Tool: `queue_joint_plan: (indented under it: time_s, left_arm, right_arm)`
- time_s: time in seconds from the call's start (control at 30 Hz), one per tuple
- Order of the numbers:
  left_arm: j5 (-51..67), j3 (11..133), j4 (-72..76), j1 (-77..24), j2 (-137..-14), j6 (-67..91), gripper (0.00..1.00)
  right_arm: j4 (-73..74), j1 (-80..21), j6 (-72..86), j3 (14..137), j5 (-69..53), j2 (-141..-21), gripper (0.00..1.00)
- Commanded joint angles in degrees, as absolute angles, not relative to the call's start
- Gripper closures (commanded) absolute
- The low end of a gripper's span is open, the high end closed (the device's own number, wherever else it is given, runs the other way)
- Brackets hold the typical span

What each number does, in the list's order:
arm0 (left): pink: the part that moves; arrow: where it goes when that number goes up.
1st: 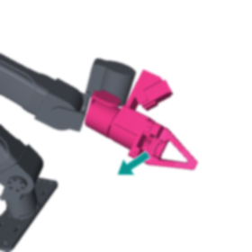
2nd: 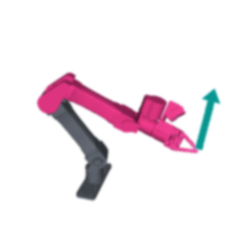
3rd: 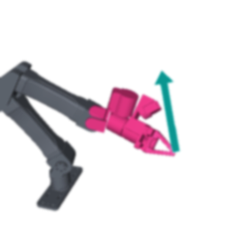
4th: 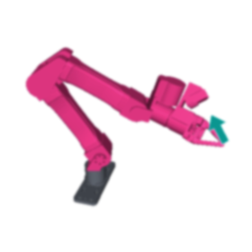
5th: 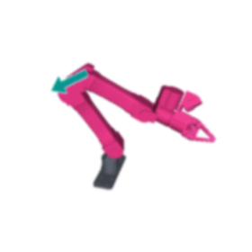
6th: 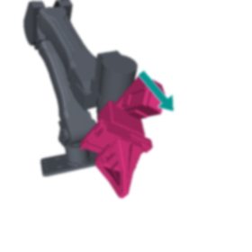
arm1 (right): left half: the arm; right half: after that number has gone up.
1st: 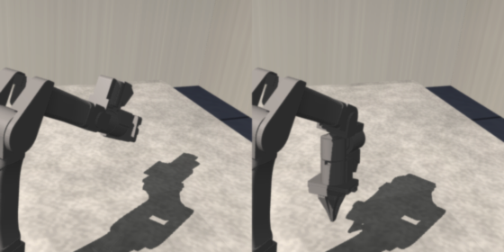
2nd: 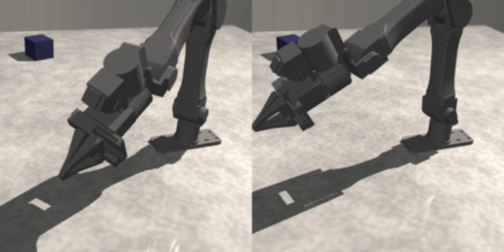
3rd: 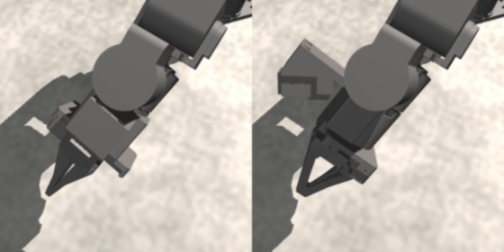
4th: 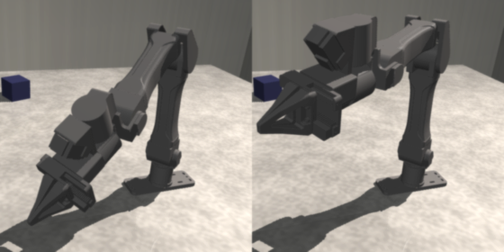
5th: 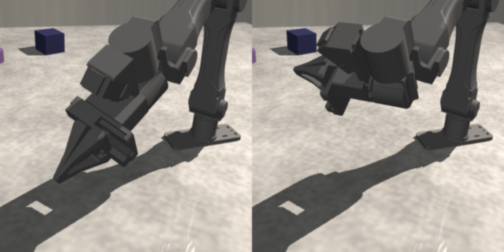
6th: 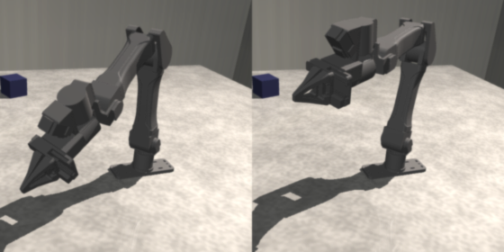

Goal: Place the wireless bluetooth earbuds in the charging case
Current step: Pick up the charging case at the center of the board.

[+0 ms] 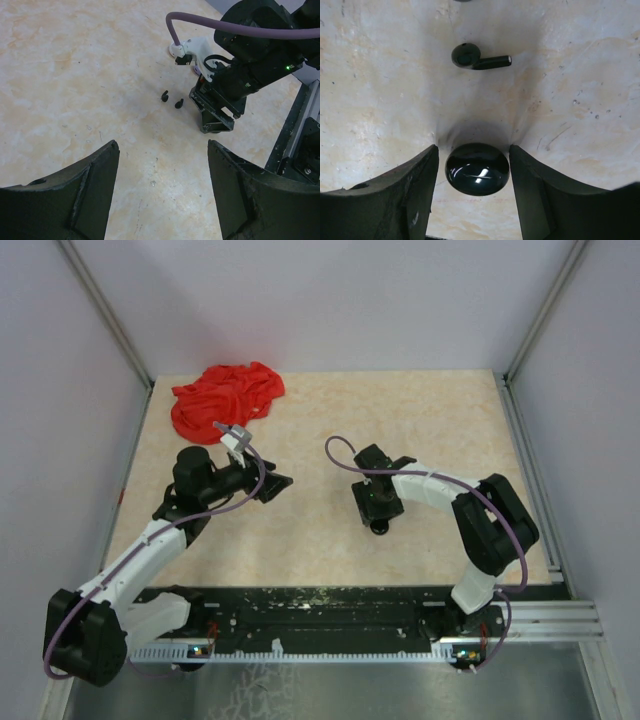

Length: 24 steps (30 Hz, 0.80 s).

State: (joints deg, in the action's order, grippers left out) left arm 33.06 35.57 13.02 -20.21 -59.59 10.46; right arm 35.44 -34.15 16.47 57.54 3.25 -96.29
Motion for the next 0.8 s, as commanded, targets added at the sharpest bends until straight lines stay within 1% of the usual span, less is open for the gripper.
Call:
queue_joint_plan:
  time_s: [0.0,0.53,0.7,0.77]
  left_arm:
    - [34.9,37.1,14.45,-19.86,-59.94,10.75,0.24]
    - [36.33,37.0,15.01,-19.86,-60.55,11.68,0.24]
    - [37.18,36.7,15.7,-19.86,-60.92,12.1,0.23]
    - [37.85,36.44,16.53,-19.82,-61.15,12.8,0.23]
  right_arm:
    - [35.51,-35.16,16.5,59.36,4.51,-96.49,0.41]
    - [37.85,-36.27,17.96,58.83,7.84,-96.53,0.41]
    - [37.24,-36.61,18.19,59.05,7.44,-95.35,0.5]
    - [36.78,-36.7,18.43,59.38,7.07,-94.13,0.52]
